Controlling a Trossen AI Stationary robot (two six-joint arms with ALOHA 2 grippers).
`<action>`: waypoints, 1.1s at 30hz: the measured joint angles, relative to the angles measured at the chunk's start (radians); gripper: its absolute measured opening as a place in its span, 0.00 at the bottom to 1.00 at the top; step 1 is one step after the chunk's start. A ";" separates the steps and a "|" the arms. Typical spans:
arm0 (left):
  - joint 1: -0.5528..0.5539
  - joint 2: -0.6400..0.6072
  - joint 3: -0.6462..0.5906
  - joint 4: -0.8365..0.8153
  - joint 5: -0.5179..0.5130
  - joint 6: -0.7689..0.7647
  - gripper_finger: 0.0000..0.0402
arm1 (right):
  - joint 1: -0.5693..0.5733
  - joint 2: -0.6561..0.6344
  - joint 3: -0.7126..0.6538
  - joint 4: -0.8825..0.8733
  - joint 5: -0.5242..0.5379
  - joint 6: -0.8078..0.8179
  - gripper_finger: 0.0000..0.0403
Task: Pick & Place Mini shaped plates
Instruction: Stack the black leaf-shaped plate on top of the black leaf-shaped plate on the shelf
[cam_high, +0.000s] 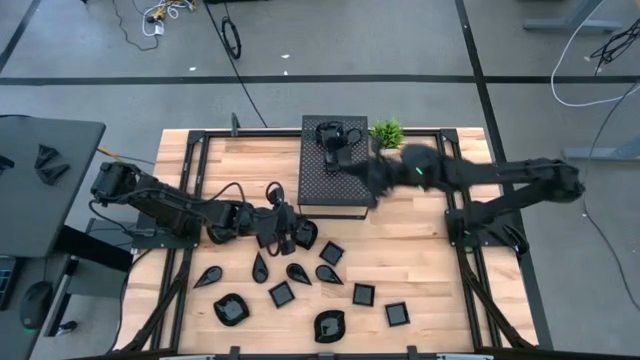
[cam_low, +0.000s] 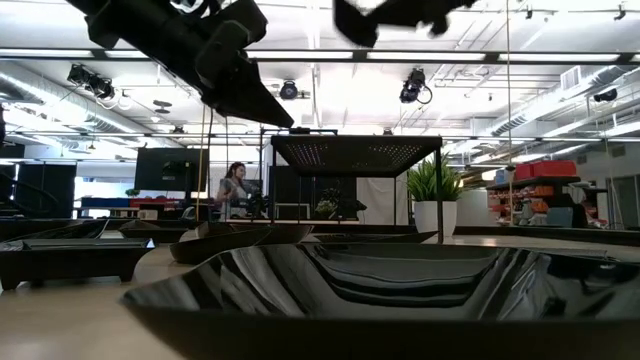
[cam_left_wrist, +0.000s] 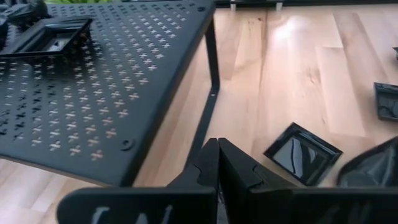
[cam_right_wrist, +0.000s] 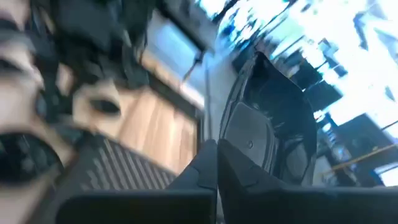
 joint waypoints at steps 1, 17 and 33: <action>0.005 0.000 0.000 0.002 0.000 -0.001 0.02 | -0.047 0.032 0.029 -0.032 -0.035 -0.019 0.00; 0.014 0.000 0.000 0.010 0.000 -0.023 0.02 | -0.382 0.394 0.146 -0.093 -0.219 -0.186 0.02; 0.014 0.000 0.000 0.011 0.000 -0.022 0.02 | -0.404 0.401 0.146 -0.115 -0.220 -0.144 0.08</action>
